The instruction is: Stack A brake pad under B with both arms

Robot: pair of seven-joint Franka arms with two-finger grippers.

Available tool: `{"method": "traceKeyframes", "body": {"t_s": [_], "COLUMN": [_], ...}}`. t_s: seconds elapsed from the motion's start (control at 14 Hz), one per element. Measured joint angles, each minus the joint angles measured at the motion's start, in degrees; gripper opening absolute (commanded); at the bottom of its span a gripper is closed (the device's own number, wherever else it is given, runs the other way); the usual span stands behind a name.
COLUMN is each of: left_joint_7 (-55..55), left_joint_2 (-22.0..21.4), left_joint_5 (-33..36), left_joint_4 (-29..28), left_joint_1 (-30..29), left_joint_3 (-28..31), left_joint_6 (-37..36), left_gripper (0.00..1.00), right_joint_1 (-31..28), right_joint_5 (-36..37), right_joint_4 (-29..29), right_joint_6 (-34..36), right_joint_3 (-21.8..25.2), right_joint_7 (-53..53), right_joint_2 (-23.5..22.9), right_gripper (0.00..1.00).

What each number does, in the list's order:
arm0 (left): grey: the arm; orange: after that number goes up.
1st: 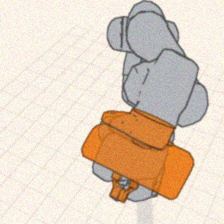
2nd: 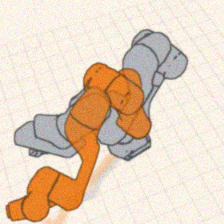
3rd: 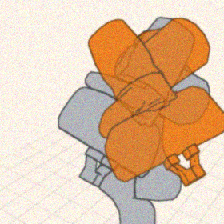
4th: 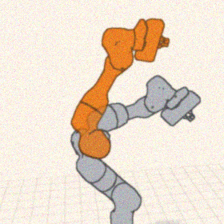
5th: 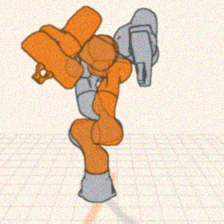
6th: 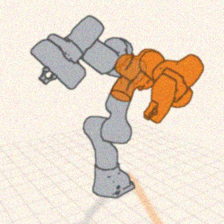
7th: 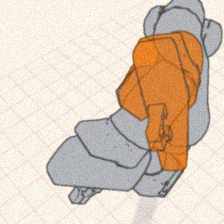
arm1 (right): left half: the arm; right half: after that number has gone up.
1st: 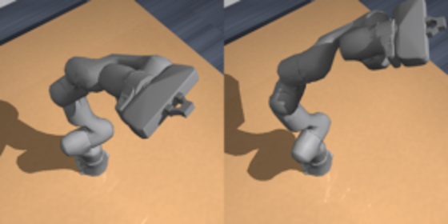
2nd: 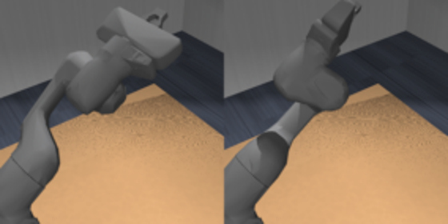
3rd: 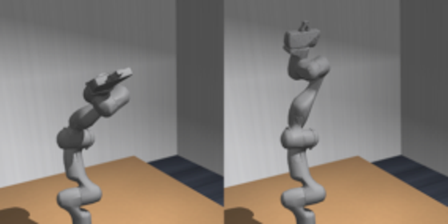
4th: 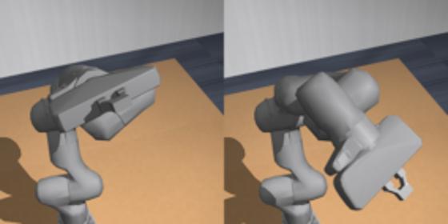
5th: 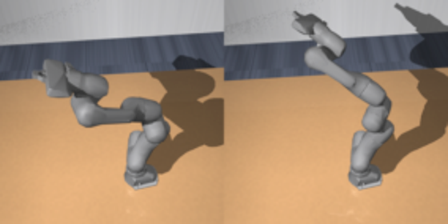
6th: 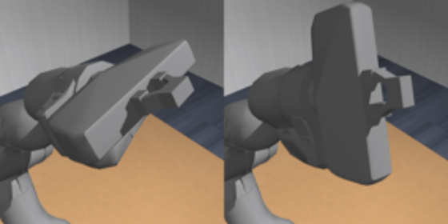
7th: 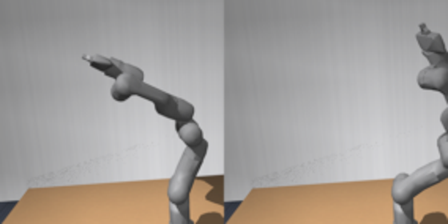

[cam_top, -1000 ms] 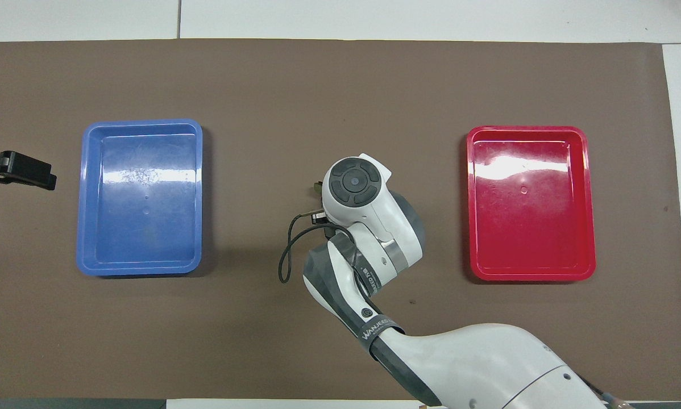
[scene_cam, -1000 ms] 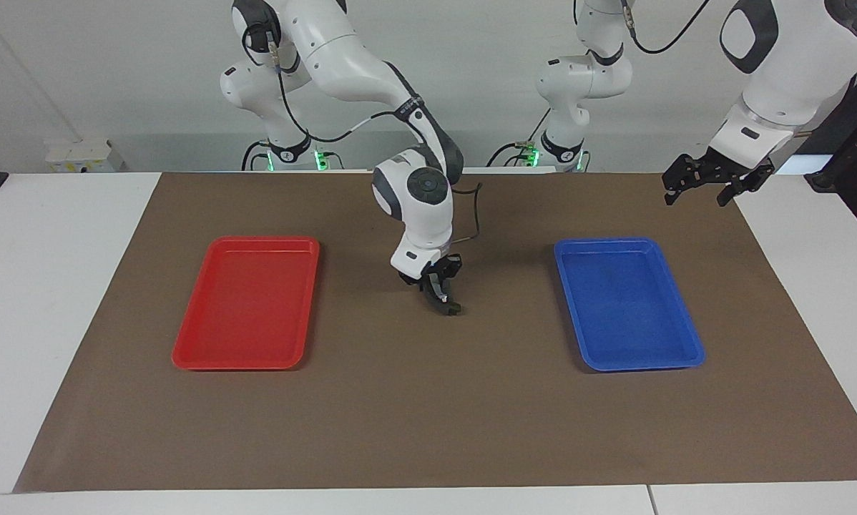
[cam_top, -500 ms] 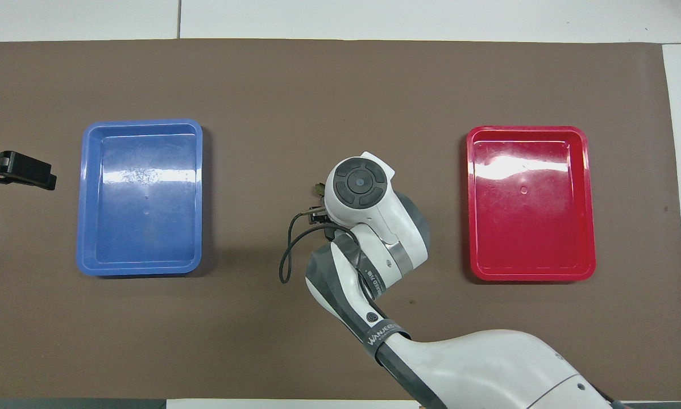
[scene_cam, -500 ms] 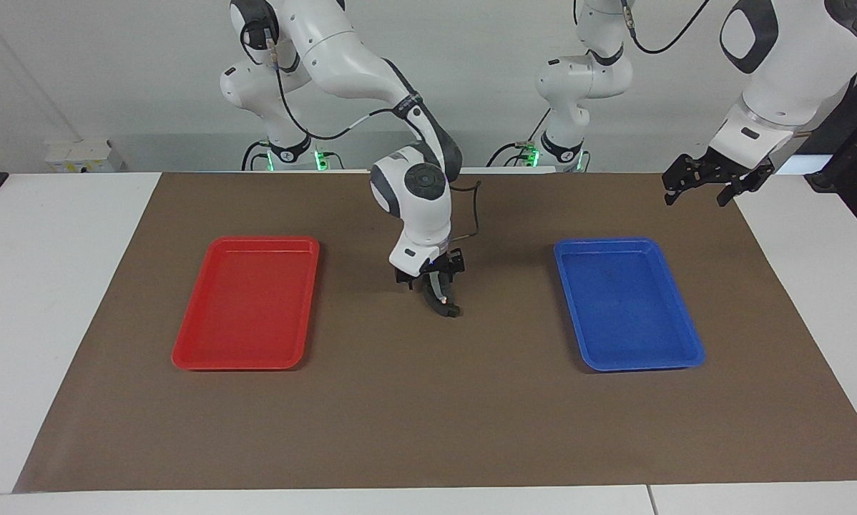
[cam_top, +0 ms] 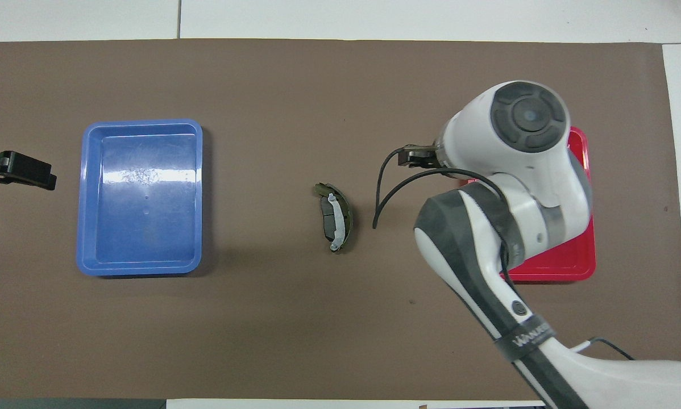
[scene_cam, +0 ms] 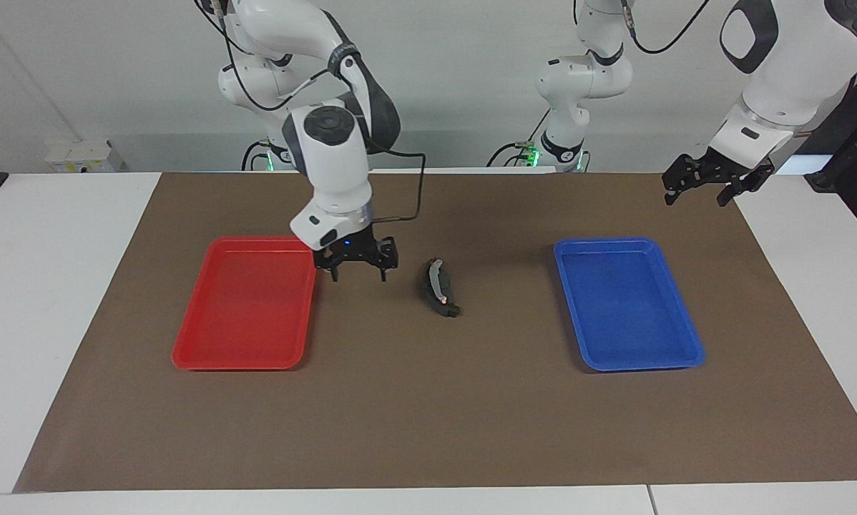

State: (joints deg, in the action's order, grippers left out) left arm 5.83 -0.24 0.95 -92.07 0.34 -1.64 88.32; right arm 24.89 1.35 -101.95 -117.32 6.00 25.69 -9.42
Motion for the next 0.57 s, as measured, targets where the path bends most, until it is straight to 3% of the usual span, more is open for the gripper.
{"method": "traceKeyframes", "body": {"t_s": [0.29,0.57], "left_joint_7": [0.00,0.00], "left_joint_2": [0.00,0.00], "left_joint_5": [0.00,0.00], "left_joint_4": [0.00,0.00], "left_joint_1": [0.00,0.00], "left_joint_3": [0.00,0.00], "left_joint_6": [0.00,0.00], "left_gripper": [1.00,1.00], "right_joint_1": [-6.83,-14.92], "right_joint_5": [1.55,2.01], "right_joint_4": [0.09,1.69], "right_joint_6": [5.05,14.96], "right_joint_3": [0.04,0.09], "right_joint_7": [-2.44,-12.21], "right_joint_2": [5.13,10.25], "right_gripper": [0.99,0.99]}}
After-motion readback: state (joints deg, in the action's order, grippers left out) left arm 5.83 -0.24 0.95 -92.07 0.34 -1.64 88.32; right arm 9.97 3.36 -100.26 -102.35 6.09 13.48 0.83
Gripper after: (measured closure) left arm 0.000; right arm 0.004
